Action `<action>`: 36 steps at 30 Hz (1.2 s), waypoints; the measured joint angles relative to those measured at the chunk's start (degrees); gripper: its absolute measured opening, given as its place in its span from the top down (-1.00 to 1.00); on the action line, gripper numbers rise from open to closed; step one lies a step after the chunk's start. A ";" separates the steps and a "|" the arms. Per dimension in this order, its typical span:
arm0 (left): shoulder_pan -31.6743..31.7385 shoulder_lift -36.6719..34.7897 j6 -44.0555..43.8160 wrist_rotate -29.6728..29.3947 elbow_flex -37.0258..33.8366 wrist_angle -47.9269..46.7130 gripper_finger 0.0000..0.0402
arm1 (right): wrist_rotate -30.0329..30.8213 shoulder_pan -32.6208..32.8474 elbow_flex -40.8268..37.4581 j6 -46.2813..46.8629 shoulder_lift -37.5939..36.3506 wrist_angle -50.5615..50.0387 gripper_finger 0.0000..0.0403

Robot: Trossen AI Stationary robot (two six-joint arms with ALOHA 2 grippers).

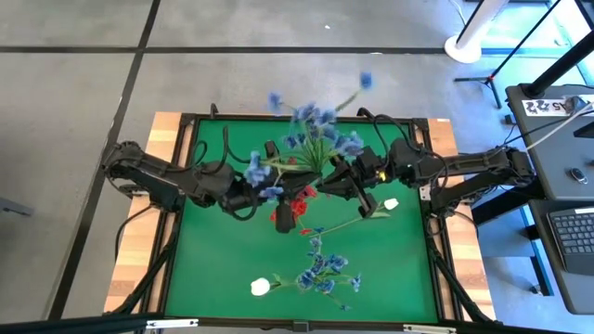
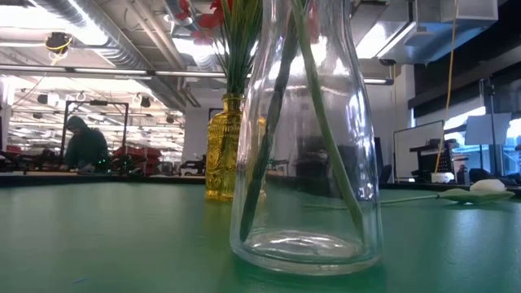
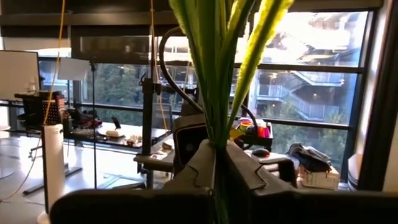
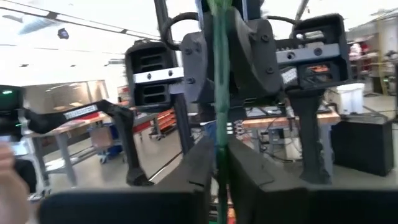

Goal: Sort flowers into vase by color
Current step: Put the blue flowers into the transparent vase

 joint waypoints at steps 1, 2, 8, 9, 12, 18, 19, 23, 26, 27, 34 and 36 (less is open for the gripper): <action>-0.33 -0.02 -0.01 0.01 0.00 0.01 0.98 | -0.77 -0.08 -0.04 0.03 -0.34 -0.14 0.74; -0.79 -0.16 0.04 -0.06 0.00 0.02 0.98 | -1.37 -0.06 -0.04 0.03 -0.87 -0.31 0.66; -5.57 -2.81 0.57 -4.80 0.00 -2.12 0.99 | -2.49 -0.06 -0.08 -0.14 -7.26 -6.42 0.08; -6.61 -3.56 0.57 -6.25 0.00 -3.16 0.99 | -2.52 -0.06 -0.08 -0.52 -8.57 -8.21 -0.01; -9.88 -5.27 -0.42 -9.55 0.02 -5.84 0.99 | -2.32 -0.06 -0.08 -3.56 -13.15 -14.53 -0.22; -18.40 -5.32 -7.75 -6.63 0.02 -9.90 1.00 | 3.82 -0.06 -0.08 -10.43 -23.69 -25.31 -0.31; -19.71 -5.00 -8.82 -6.67 0.02 -10.77 1.00 | 5.06 -0.06 -0.08 -11.16 -25.39 -26.90 -0.30; -24.39 -2.15 -10.55 -7.62 0.02 -11.49 1.00 | 9.57 -0.06 -0.04 -12.82 -30.22 -32.78 -0.21; -26.53 0.90 -10.51 -7.51 0.02 -9.65 1.00 | 12.44 -0.06 -0.02 -12.91 -32.53 -38.18 -0.15; -27.04 2.17 -10.53 -7.52 0.02 -8.99 1.00 | 13.21 -0.06 -0.04 -12.87 -32.66 -39.57 -0.14; -27.27 10.99 -9.42 -7.64 0.00 0.12 1.00 | 15.88 -0.06 -0.07 -12.62 -31.61 -44.96 -0.09; -27.73 12.44 -9.42 -8.00 0.02 1.55 1.00 | 15.88 -0.06 -0.08 -12.62 -30.71 -44.86 -0.09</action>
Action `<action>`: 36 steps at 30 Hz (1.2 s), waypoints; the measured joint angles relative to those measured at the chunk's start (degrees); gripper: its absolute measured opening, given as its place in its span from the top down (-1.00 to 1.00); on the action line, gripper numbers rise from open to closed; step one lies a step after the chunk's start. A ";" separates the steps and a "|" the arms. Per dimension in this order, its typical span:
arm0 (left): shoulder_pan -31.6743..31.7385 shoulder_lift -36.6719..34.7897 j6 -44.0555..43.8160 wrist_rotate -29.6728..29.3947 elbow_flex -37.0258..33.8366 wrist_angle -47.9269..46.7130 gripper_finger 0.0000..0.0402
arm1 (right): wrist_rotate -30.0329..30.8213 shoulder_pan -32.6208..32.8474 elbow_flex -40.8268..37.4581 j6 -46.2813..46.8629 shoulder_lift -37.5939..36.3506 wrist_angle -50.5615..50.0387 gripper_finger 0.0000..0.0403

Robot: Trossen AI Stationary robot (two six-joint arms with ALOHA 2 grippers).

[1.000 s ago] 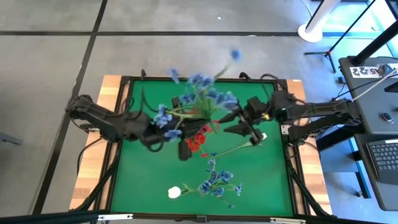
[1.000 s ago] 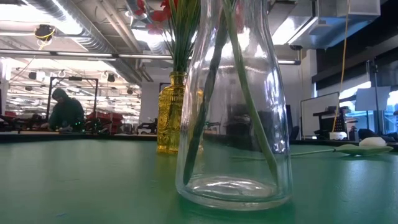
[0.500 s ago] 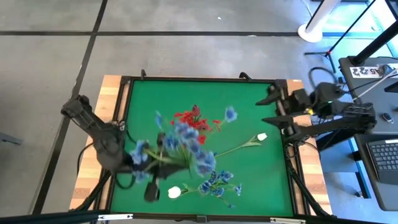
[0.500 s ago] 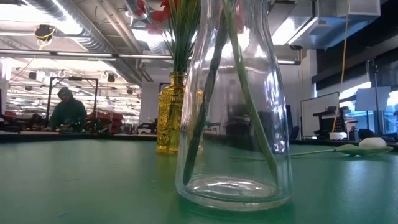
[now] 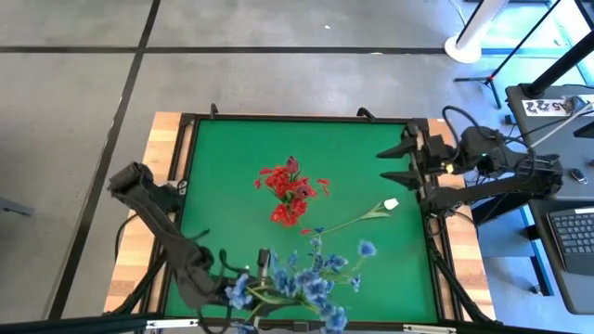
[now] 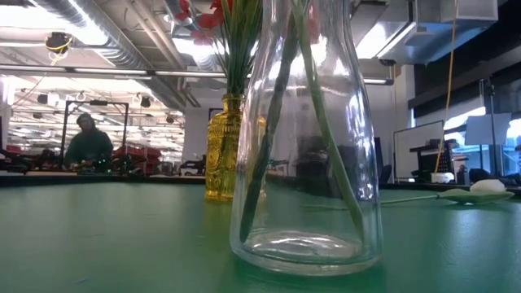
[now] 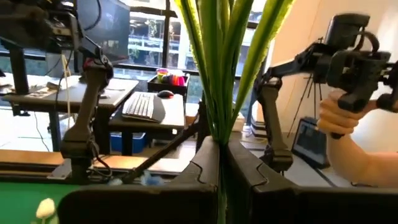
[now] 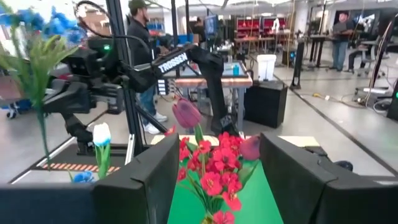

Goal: Sort flowers into vase by color
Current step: Put the blue flowers into the transparent vase

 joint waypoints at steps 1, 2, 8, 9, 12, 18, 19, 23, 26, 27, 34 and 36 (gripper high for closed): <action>-0.30 0.99 0.03 -0.95 0.01 0.44 1.00 | -0.01 0.00 0.00 0.00 0.54 0.09 -0.09; -0.69 1.95 0.12 -2.78 0.02 0.51 1.00 | 0.01 0.00 0.00 0.00 1.10 0.11 -0.09; -2.48 6.29 0.81 -12.71 0.00 0.65 1.00 | -0.09 0.00 -0.02 -0.04 3.23 0.81 -0.09; -2.41 7.16 0.63 -13.66 0.00 0.90 1.00 | -0.44 0.00 -0.02 -0.05 3.45 1.19 -0.09; -1.71 10.21 0.67 -16.63 0.00 1.42 1.00 | -1.00 0.00 -0.02 -0.11 3.79 1.75 -0.09; 0.05 14.40 4.47 -18.42 -0.02 7.85 1.00 | -1.09 0.00 -0.02 -0.11 3.76 1.75 -0.09; 0.08 14.86 5.20 -18.97 -0.02 8.38 1.00 | -1.12 0.00 -0.02 -0.11 3.76 1.71 -0.09; -0.06 15.23 7.51 -24.22 -0.02 8.43 1.00 | -2.04 0.00 -0.02 -0.13 3.76 1.68 -0.09; -0.21 15.23 8.40 -25.04 -0.02 8.15 1.00 | -2.08 0.00 -0.02 -0.24 3.76 1.24 -0.09; -0.23 15.23 8.41 -24.96 -0.02 8.11 1.00 | -2.13 0.00 -0.02 -0.28 3.76 1.20 -0.09; 0.73 15.21 2.05 -24.85 -0.02 -0.74 0.95 | -2.22 0.00 -0.02 -1.05 3.76 1.23 -0.09; 1.25 15.21 -1.54 -24.87 -0.02 -2.75 0.86 | -2.22 0.00 -0.02 -1.05 3.76 1.24 -0.09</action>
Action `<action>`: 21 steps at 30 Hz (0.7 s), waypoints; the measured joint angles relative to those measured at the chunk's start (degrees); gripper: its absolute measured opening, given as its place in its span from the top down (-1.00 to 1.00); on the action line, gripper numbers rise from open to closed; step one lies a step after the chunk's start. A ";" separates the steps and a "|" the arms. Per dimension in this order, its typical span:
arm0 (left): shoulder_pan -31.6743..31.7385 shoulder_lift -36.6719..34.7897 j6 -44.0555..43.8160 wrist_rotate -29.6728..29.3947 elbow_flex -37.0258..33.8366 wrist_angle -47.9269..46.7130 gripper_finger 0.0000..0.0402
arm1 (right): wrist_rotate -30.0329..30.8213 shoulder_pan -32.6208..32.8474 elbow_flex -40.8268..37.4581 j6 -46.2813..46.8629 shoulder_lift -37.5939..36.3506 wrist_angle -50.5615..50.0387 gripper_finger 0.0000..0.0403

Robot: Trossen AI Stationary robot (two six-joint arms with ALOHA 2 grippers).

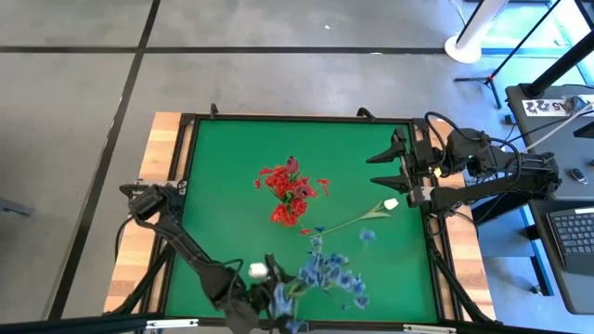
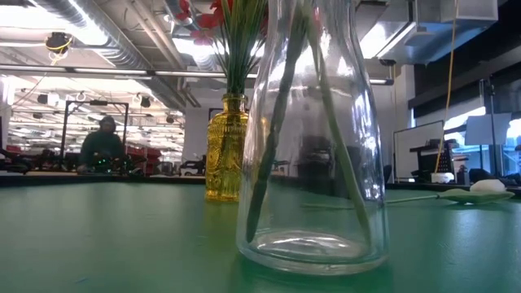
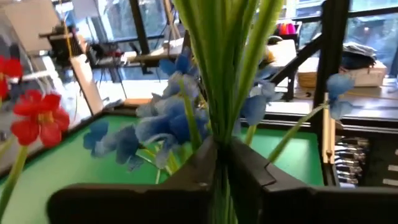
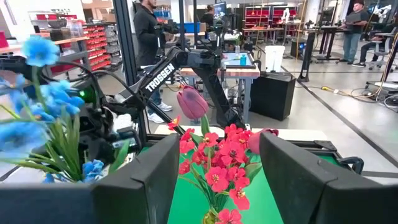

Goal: Sort flowers into vase by color
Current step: Put the blue flowers into the transparent vase

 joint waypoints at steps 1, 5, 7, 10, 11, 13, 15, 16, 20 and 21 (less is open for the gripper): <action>0.23 0.00 -1.11 0.28 0.00 -0.59 0.81 | 0.00 0.00 0.00 0.00 0.00 0.00 -0.09; 0.13 0.00 -2.42 1.76 0.00 -1.33 0.57 | 0.00 0.00 0.00 0.02 0.00 0.00 -0.09; -0.29 -0.15 -2.59 1.81 0.00 -1.31 0.43 | 0.00 0.00 0.00 0.02 0.00 0.01 -0.09; -1.07 -0.80 -4.10 1.84 0.00 -1.37 0.21 | 0.00 0.00 0.00 0.04 0.00 0.03 -0.09; -1.53 -1.08 -4.24 1.83 0.00 -1.35 0.14 | 0.00 0.00 0.00 0.04 0.00 0.03 -0.09; -2.47 -1.73 -4.38 1.69 0.00 -1.14 0.02 | -0.02 0.00 0.00 0.04 0.00 0.05 -0.09; -3.55 -2.33 -4.79 0.77 0.00 -0.76 -0.07 | -0.02 0.00 0.00 -0.03 0.00 0.05 -0.09; -4.21 -2.76 -4.86 0.09 0.00 -0.59 -0.10 | -0.02 0.00 0.00 -0.12 0.00 0.08 -0.09; -6.22 -4.03 -5.11 -2.34 0.00 -0.33 -0.10 | -0.02 0.00 0.00 -0.26 0.00 0.20 -0.09; -6.53 -4.16 -5.13 -2.76 0.00 -0.15 -0.08 | 0.00 0.00 0.00 -0.26 0.00 0.20 -0.09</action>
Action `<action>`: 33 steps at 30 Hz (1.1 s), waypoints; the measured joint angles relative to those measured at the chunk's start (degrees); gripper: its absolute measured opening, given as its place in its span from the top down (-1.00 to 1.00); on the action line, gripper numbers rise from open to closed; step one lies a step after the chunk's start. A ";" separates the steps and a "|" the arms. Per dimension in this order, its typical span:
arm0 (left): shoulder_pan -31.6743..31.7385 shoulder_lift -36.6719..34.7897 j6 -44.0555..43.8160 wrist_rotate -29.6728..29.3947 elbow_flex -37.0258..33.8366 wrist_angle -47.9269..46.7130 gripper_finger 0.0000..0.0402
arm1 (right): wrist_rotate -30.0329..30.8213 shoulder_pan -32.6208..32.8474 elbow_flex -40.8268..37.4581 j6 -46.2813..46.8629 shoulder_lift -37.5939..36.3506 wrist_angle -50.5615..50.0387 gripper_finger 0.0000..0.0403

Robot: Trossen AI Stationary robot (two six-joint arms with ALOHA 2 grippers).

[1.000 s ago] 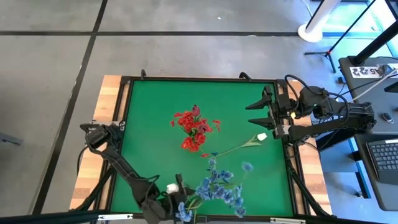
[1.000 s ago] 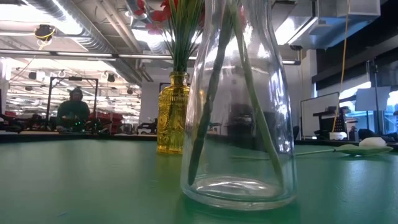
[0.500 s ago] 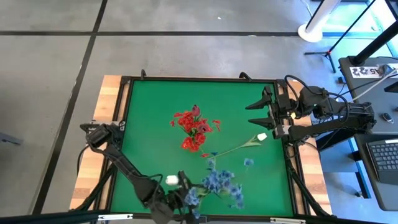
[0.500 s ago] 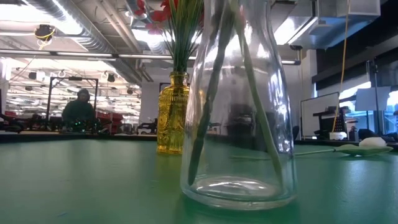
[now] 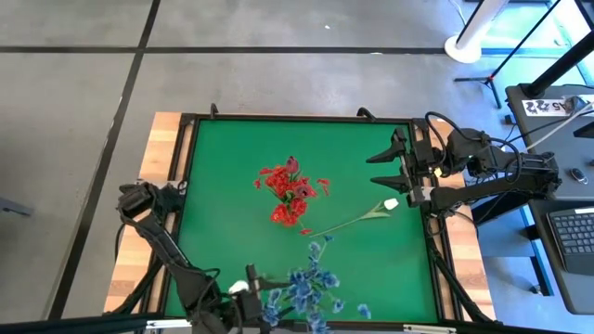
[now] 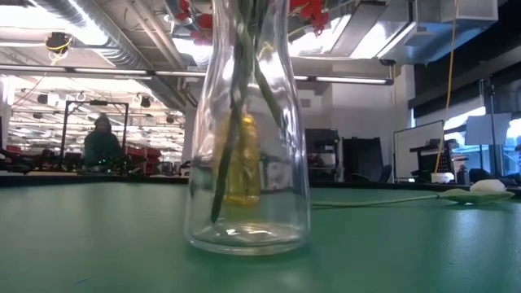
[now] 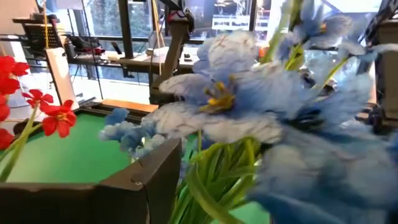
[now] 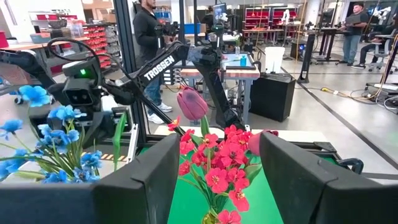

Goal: Sort flowers into vase by color
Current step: Put the blue flowers into the transparent vase

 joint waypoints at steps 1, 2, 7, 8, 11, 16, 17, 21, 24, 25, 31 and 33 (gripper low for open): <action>-0.17 -0.15 0.00 -0.37 0.00 0.17 -0.08 | 0.04 0.00 0.00 0.00 0.00 0.00 -0.09; -0.22 -0.33 0.00 -0.75 0.00 0.14 -0.07 | 0.07 0.00 0.00 -0.02 0.00 0.00 -0.09; 0.79 -1.11 0.16 -3.05 0.02 0.20 -0.06 | 0.11 0.00 0.00 -0.03 0.00 0.17 -0.09; 1.06 -1.22 0.31 -3.38 0.00 -0.04 -0.06 | 0.13 0.00 0.00 -0.02 0.00 0.22 -0.09; 2.01 -1.95 0.06 -3.64 0.00 0.07 -0.08 | 0.15 0.00 0.00 -0.02 0.00 0.22 -0.09; 2.20 -2.50 -0.45 -3.56 0.02 0.13 -0.12 | 0.17 0.00 0.00 -0.04 0.00 0.22 -0.09; 2.09 -2.50 -0.90 -3.50 0.02 -0.06 -0.12 | 0.17 0.00 0.00 -0.04 0.00 0.21 -0.09; 1.77 -2.55 -2.40 -3.52 0.02 0.07 -0.13 | 0.18 0.00 0.00 -0.04 0.00 0.22 -0.09; 1.35 -2.55 -3.26 -4.20 0.02 0.09 -0.13 | 0.20 0.00 0.00 -0.04 0.00 0.22 -0.09; 1.09 -2.55 -3.27 -5.06 0.02 0.09 -0.13 | 0.20 0.00 0.00 -0.04 0.00 0.20 -0.09; -0.41 -2.55 -3.07 -11.12 0.02 0.10 -0.14 | 0.20 0.00 0.00 -0.04 0.00 0.20 -0.09; -0.63 -2.55 -2.96 -12.38 0.02 0.09 -0.14 | 0.20 0.00 0.00 -0.04 0.00 0.20 -0.09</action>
